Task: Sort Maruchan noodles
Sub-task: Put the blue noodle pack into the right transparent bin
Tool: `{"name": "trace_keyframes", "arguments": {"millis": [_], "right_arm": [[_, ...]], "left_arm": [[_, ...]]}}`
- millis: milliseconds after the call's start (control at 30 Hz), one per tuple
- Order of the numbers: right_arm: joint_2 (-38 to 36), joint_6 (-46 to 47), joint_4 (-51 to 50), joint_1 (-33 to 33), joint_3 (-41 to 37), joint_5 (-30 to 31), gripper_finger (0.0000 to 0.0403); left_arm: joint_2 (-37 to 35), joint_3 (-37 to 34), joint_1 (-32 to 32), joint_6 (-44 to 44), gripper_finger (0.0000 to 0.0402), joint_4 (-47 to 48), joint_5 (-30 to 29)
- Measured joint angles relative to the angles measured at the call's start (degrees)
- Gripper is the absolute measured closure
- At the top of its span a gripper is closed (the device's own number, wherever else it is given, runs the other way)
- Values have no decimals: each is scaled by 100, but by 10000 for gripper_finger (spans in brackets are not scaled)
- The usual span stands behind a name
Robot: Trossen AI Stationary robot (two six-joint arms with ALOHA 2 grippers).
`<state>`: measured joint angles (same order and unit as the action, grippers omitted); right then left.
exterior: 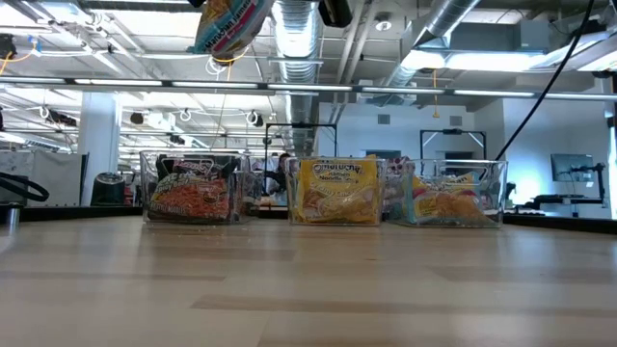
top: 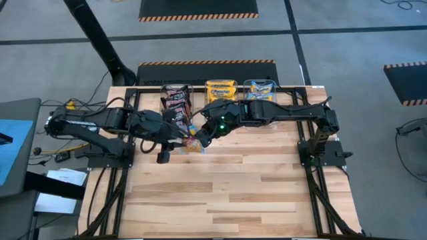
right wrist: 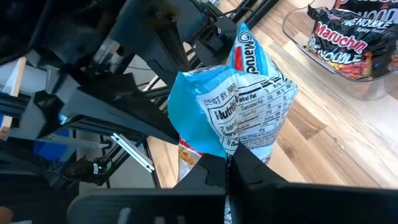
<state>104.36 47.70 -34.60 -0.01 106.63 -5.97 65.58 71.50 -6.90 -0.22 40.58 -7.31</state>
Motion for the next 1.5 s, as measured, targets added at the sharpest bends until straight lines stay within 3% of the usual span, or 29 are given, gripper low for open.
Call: {"name": "trace_keyframes", "arguments": {"millis": [167, 833, 1067, 1300, 1500], "right_arm": [[0, -19, -219, 2, 0, 8, 396], [-233, -1025, -1304, -74, 0, 7, 397], [-507, -1553, -1975, -347, -6, 6, 397], [-927, -2178, -2821, -734, -3, 197, 397], [-1334, -2599, -3176, -1072, 0, 316, 397]], "left_arm": [[-170, 0, 0, -70, 267, 15, -4], [-1046, 0, -2, -263, 271, 76, -359], [-1055, 0, -2, -264, 271, 85, -678], [-1052, 0, -1, -278, 271, 72, -1368], [-1054, 2, 57, -478, 271, -467, -1414]]}}
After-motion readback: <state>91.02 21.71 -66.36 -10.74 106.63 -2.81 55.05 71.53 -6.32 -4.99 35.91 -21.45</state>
